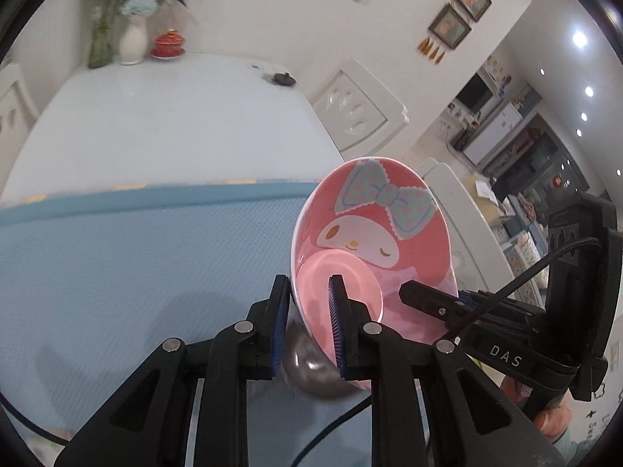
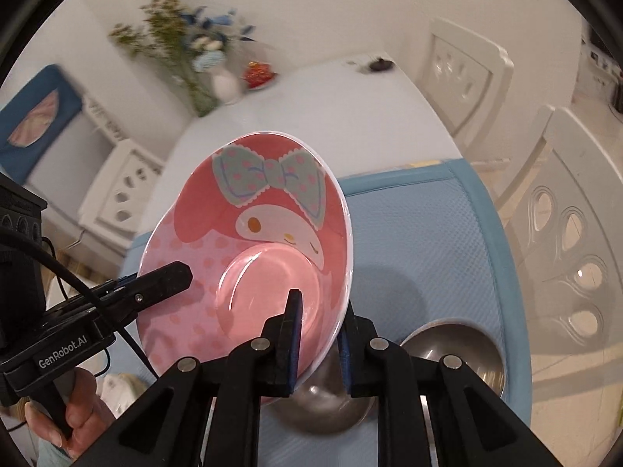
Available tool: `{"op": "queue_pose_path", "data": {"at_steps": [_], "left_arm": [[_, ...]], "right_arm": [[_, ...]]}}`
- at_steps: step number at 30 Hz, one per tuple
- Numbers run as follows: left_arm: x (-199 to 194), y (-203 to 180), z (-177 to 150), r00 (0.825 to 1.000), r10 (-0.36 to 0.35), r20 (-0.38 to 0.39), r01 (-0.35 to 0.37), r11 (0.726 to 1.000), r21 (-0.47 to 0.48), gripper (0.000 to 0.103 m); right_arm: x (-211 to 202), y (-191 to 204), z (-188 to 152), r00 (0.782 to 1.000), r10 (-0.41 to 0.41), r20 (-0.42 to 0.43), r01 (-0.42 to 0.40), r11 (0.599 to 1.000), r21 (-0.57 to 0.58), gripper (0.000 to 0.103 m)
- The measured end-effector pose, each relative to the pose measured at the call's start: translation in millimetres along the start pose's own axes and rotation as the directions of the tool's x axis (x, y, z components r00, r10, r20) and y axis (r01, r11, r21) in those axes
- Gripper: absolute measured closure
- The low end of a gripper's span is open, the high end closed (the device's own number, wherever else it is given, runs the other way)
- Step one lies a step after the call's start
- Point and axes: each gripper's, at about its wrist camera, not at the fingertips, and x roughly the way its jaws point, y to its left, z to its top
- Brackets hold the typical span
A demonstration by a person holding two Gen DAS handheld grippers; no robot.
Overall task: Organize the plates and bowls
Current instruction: 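Lift the pink bowl and carry it beside the plate stack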
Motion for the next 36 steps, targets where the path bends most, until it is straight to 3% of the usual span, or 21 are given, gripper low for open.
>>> {"op": "queue_pose_path", "data": {"at_steps": [5,9,15,18,21,27,36], "left_arm": [[-38.7,7.9,-51.3,1.0,0.02,0.007,-0.02,0.999,-0.035,0.085],[-47.0,22.2,-92.9,0.999,0.027,-0.035,-0.03,0.996,-0.078,0.085],[-22.6,38.6,-153.5,0.989,0.025,-0.146,-0.047,0.987,-0.151,0.085],[-5.2,44.1,-173.4,0.987,0.008,-0.162,-0.039,0.981,-0.191,0.085],[13.9,46.2,-180.5,0.983,-0.006,-0.182,-0.034,0.975,-0.218,0.085],[26.9,37.3,-186.1,0.977,-0.006,-0.212,-0.038,0.979,-0.2,0.085],[25.7,40.4,-192.8,0.968,-0.004,-0.25,-0.043,0.982,-0.183,0.085]], "right_arm": [[-24.7,36.4,-50.4,0.999,0.034,-0.027,-0.035,0.998,-0.052,0.085],[-23.8,53.6,-100.7,0.994,0.041,-0.102,-0.051,0.994,-0.096,0.085],[7.6,47.3,-156.1,0.964,0.027,-0.263,-0.053,0.994,-0.091,0.085],[28.1,32.2,-170.7,0.951,0.005,-0.308,-0.03,0.997,-0.076,0.085],[42.6,19.8,-176.7,0.945,-0.027,-0.326,0.005,0.998,-0.066,0.085],[60.7,-3.3,-189.3,0.928,0.006,-0.373,0.003,1.0,0.024,0.085],[47.2,-14.7,-187.7,0.928,0.048,-0.37,-0.033,0.998,0.047,0.085]]}}
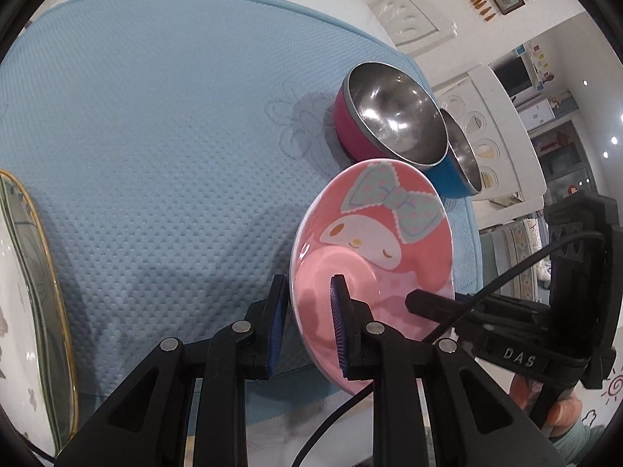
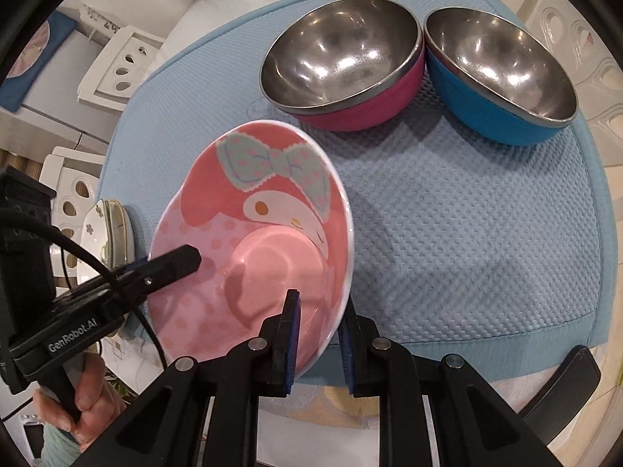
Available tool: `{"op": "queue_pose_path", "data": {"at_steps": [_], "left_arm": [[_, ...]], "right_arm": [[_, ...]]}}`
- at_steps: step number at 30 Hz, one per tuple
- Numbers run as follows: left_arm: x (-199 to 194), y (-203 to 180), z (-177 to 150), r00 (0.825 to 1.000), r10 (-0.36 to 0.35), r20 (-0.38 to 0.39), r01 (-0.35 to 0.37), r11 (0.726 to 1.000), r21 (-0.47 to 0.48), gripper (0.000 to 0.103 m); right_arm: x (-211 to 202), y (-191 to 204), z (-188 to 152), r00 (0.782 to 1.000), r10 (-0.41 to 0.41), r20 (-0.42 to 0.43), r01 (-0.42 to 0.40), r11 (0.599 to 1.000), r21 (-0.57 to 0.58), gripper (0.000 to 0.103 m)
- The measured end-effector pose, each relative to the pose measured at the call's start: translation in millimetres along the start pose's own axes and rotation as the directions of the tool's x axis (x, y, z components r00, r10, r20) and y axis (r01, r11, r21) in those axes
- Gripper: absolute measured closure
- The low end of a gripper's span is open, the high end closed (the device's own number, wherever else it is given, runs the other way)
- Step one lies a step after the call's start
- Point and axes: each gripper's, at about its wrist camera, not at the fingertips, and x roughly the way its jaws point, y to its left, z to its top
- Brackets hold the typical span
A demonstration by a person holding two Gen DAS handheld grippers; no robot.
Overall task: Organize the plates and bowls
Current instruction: 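Lift the pink bowl and carry it beside the plate stack, then lower the pink bowl onto the cloth and open both grippers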
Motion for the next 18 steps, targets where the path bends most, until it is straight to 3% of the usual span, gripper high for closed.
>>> {"op": "queue_pose_path", "data": {"at_steps": [7,18], "left_arm": [[-13.9,3.6,2.8,0.999,0.037,0.023,-0.037,0.999,0.013,0.085],[-46.2,-2.8,27.5,0.996,0.02,0.091,-0.022,0.999,0.025,0.082]], "right_arm": [[-24.1,-8.4,-2.3,1.0,0.019,0.016,-0.018,1.0,-0.011,0.085],[-65.9,-11.5,4.5,0.992,0.083,0.092,-0.083,0.997,-0.008,0.085]]}}
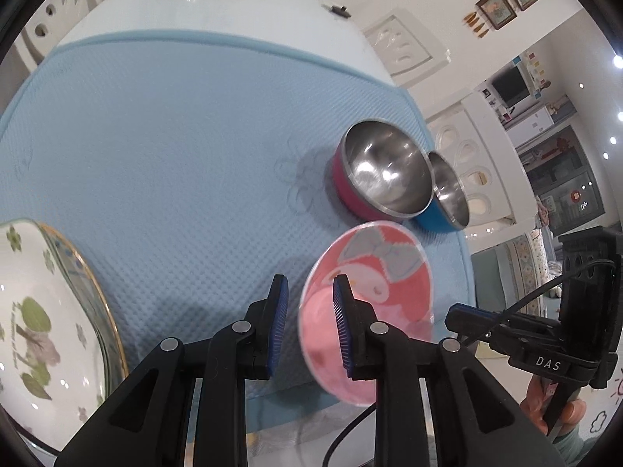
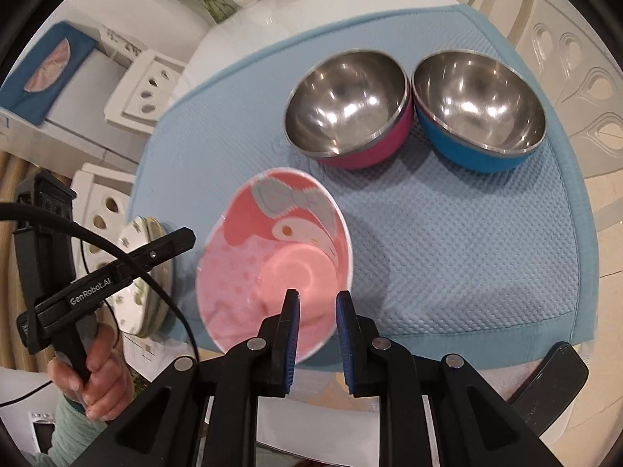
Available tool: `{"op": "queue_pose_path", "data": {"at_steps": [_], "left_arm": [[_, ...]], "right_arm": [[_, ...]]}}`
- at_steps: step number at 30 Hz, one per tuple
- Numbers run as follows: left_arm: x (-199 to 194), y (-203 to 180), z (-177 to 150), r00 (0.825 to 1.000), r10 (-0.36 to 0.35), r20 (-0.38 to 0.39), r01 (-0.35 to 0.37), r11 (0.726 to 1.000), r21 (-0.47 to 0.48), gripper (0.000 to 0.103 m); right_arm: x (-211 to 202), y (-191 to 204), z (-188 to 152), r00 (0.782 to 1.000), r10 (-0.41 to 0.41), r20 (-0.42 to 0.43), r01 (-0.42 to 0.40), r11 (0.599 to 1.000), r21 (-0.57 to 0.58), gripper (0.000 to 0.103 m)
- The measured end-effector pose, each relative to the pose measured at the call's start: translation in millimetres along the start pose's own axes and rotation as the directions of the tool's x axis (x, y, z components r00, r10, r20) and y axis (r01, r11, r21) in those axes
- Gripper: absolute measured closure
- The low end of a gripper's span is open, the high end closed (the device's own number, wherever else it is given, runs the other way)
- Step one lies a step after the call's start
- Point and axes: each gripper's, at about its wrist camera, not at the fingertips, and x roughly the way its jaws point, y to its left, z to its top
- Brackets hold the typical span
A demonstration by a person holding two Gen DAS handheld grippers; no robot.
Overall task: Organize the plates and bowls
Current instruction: 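Lower the pink bowl onto the cloth and open both grippers, then close both grippers on the rim of the pink-sided steel bowl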
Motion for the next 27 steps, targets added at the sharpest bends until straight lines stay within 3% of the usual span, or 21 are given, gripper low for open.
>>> {"op": "queue_pose_path", "data": {"at_steps": [1,3,6,10,20,27], "left_arm": [[-1.3,-3.9,3.5,1.0,-0.006,0.0,0.006,1.0,0.01,0.081],[-3.7,-16.3,12.9,1.0,-0.005,-0.002,0.005,0.998,0.057,0.067],[-3.7,-33.9,29.0,1.0,-0.008,-0.003,0.008,0.994,0.11,0.061],[3.1,-47.4,54.7,1.0,-0.02,-0.008,0.021,0.99,0.141,0.043],[37.3,-46.1,111.5,0.998,-0.019,-0.068,0.028,0.99,0.139,0.043],[88.8,-36.0,135.0,0.985,-0.03,-0.168,0.053,0.99,0.133,0.043]], "right_arm": [[-3.2,2.1,1.1,1.0,0.004,0.014,-0.004,1.0,0.007,0.085],[-11.7,-1.5,7.7,0.999,0.019,0.048,-0.021,0.999,0.029,0.085],[-18.7,-7.4,22.2,0.996,0.051,0.077,-0.056,0.996,0.069,0.079],[-27.1,-19.4,41.8,0.989,0.072,0.132,-0.09,0.987,0.131,0.05],[-7.3,-38.7,69.5,0.992,0.016,0.129,-0.049,0.965,0.256,0.049],[25.4,-55.7,89.0,0.997,-0.019,0.08,-0.006,0.955,0.298,0.049]]}}
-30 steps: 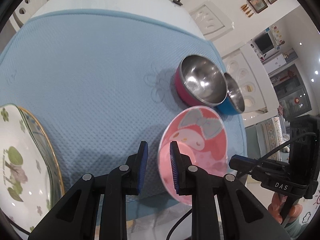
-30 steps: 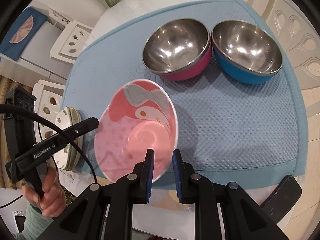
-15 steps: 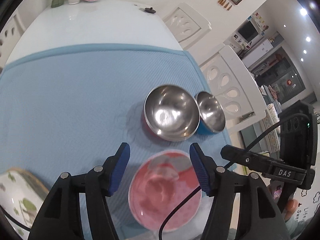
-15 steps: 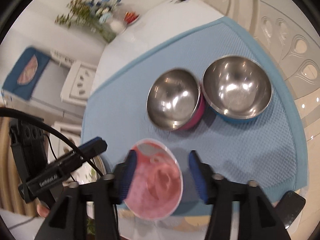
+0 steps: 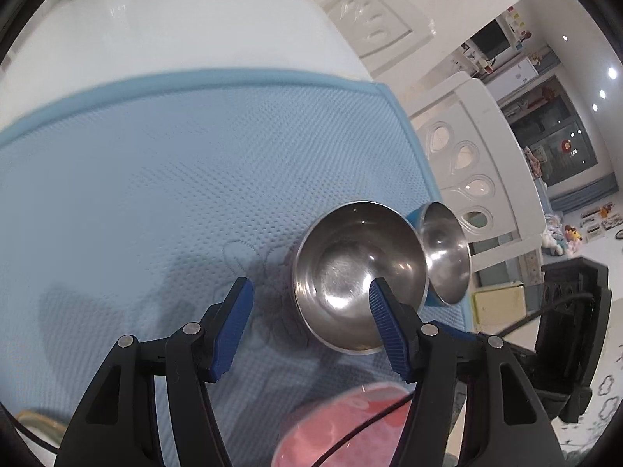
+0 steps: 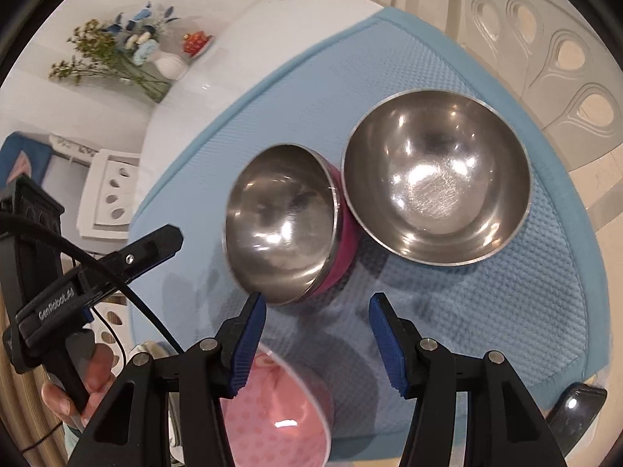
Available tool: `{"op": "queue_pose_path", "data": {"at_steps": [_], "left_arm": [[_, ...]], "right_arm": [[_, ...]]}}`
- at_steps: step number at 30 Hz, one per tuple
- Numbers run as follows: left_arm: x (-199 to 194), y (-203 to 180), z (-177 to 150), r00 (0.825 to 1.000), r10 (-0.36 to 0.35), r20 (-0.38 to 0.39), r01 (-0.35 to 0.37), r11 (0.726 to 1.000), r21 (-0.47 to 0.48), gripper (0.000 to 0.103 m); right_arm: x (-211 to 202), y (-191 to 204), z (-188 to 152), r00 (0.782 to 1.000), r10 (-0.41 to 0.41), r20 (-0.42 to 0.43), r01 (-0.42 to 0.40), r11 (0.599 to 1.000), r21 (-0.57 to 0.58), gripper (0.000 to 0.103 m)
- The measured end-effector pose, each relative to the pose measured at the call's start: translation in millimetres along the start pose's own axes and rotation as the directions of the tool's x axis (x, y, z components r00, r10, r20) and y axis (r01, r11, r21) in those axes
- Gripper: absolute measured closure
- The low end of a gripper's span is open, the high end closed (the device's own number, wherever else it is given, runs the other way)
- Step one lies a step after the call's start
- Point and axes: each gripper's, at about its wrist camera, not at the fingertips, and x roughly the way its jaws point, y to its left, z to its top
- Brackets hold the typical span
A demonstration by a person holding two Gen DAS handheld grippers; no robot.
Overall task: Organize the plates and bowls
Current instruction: 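Close both grippers on the rim of the pink-sided steel bowl, then lift the pink-sided steel bowl and carry it over the pink bowl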
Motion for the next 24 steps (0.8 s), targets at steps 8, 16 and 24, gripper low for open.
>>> {"op": "queue_pose_path", "data": {"at_steps": [8,16,24], "left_arm": [[38.7,12.2,11.3,0.995,-0.059,-0.085,0.057,0.998,-0.022,0.044],[62.0,17.4,17.4,0.987,-0.103,-0.124,0.098,0.994,-0.045,0.055],[66.5,16.6,11.4,0.983,-0.111,-0.144,0.108,0.994,-0.024,0.076]], "right_arm": [[26.0,-4.9,22.8,0.999,0.001,-0.035,0.0,1.0,0.013,0.05],[47.7,-18.0,34.3,0.997,0.014,-0.081,-0.01,0.999,0.04,0.065],[49.4,-15.2,39.8,0.998,-0.002,-0.066,0.003,1.0,0.018,0.075]]}}
